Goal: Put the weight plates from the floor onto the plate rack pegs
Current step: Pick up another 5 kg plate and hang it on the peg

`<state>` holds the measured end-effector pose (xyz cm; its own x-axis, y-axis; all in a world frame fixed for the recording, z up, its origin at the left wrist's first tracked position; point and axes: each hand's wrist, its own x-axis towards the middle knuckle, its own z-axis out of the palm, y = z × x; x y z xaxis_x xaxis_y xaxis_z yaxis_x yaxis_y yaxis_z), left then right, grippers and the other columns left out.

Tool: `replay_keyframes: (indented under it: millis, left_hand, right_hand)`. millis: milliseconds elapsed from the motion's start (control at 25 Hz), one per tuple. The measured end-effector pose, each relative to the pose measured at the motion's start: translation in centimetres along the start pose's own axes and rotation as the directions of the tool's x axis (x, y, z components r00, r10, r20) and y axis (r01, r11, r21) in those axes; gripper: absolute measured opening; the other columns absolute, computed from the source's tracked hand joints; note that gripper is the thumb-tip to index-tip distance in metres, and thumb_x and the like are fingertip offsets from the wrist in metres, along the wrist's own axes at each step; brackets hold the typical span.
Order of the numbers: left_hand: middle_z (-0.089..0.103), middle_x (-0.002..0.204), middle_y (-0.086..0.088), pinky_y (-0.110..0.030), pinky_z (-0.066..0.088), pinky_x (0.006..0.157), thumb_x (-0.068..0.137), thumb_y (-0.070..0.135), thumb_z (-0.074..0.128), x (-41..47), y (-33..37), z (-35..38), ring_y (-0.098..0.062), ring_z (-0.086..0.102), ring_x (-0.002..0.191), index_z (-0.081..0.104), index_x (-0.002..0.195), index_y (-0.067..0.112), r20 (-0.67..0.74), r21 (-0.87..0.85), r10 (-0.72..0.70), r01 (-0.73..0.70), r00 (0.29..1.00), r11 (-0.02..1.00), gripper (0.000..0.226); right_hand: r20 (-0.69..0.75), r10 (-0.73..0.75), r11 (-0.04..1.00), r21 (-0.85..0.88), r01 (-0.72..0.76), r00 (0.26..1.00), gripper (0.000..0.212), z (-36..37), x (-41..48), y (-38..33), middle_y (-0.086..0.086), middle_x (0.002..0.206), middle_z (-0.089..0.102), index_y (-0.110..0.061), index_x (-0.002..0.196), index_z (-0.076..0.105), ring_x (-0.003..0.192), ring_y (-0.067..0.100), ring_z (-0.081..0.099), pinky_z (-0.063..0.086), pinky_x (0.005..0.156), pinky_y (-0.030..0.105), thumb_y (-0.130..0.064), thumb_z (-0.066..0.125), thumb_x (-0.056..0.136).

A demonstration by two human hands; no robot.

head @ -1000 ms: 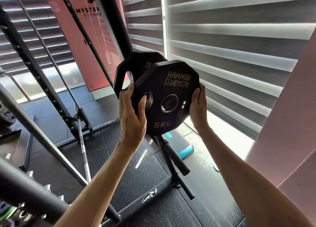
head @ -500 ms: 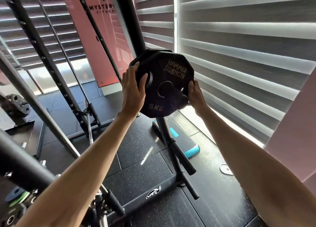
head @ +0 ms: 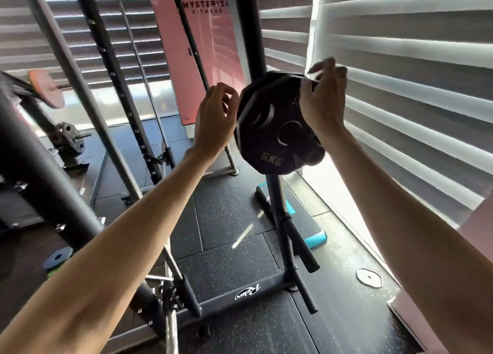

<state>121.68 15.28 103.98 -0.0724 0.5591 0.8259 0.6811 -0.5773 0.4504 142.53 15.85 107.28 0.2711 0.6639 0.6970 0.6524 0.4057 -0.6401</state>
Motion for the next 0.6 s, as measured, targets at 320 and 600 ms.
replay_keyframes:
  millis: [320, 600]
  left_hand:
    - [0.071, 0.078, -0.003, -0.034, 0.054, 0.067, 0.096, 0.028, 0.047, -6.9, -10.8, -15.4, -0.022, 0.069, 0.073, 0.062, 0.092, 0.013, 0.033, 0.329, -0.303, 0.276, 0.952, 0.903, 0.021]
    - [0.070, 0.080, -0.002, -0.038, 0.054, 0.071, 0.092, 0.020, 0.050, -24.0, -20.5, -34.8, -0.028, 0.068, 0.079, 0.061, 0.084, 0.018, -0.006, 0.540, -0.728, 0.615, 0.685, 0.574, 0.014]
  right_hand:
    - [0.387, -0.286, 0.943, 0.277, 0.186, 0.876, 0.023, 15.6, -10.8, -14.4, 0.013, 0.091, 0.071, -0.008, 0.097, 0.064, 0.089, 0.033, 0.065, 0.051, 0.078, 0.040, -0.023, 0.047, 0.093]
    - [0.884, -0.305, 0.952, 0.288, 0.099, 0.355, 0.015, 30.6, -34.0, -25.2, 0.014, 0.088, 0.072, -0.020, 0.079, 0.059, 0.085, 0.032, 0.068, 0.055, 0.079, 0.041, -0.025, 0.049, 0.090]
